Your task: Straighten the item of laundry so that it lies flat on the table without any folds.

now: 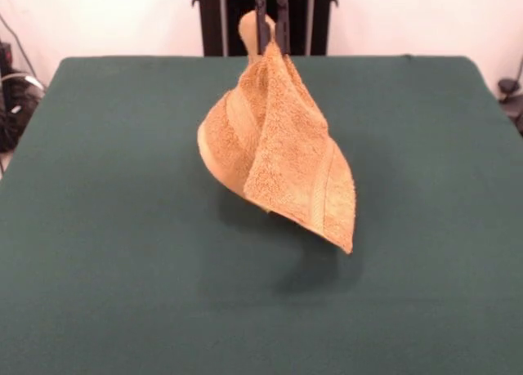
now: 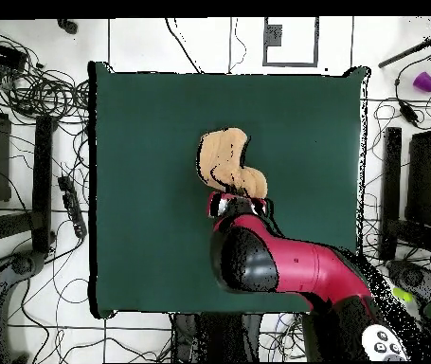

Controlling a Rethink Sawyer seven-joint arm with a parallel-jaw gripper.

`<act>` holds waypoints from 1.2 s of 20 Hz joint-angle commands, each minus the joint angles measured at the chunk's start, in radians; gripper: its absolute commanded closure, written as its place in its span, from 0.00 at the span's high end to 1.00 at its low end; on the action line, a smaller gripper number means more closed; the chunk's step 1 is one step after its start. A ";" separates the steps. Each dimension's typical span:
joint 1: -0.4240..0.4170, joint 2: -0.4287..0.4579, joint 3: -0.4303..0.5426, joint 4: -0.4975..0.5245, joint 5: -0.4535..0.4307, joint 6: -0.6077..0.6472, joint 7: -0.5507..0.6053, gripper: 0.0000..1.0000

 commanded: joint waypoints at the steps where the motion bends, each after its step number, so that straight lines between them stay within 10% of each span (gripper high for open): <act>1: -0.253 0.056 0.326 0.083 0.175 0.320 0.012 0.00; 17: -0.273 0.141 0.405 -0.005 0.043 0.223 -0.066 0.00; 24: -0.067 0.380 0.169 -0.208 -0.064 -0.015 0.074 0.00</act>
